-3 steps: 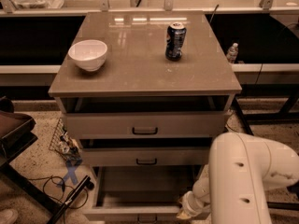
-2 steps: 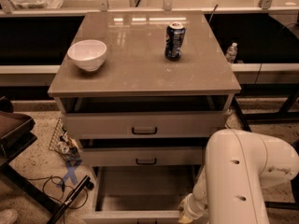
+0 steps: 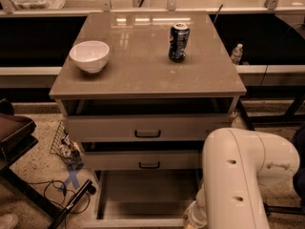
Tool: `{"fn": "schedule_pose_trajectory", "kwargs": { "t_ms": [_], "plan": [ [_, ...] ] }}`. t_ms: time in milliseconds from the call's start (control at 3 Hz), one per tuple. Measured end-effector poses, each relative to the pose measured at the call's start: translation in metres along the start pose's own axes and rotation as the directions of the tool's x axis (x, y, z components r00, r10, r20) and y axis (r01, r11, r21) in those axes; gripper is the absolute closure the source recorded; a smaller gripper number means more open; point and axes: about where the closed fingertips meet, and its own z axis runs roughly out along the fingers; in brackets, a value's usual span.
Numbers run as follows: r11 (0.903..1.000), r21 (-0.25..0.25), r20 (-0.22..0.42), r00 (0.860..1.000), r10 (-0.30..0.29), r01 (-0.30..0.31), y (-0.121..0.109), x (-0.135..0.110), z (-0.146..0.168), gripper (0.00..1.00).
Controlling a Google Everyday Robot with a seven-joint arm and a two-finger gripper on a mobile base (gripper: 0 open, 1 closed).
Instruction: Open bottom drawer
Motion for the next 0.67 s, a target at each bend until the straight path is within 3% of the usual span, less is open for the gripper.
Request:
{"fn": "schedule_pose_trajectory", "kwargs": {
  "t_ms": [333, 667],
  "plan": [
    [0.9987, -0.039, -0.05, 0.998, -0.033, 0.031, 0.0222, 0.0023, -0.0026, 1.0],
    [0.9987, -0.039, -0.05, 0.998, -0.033, 0.031, 0.0222, 0.0023, -0.0025, 0.82]
  ]
}}
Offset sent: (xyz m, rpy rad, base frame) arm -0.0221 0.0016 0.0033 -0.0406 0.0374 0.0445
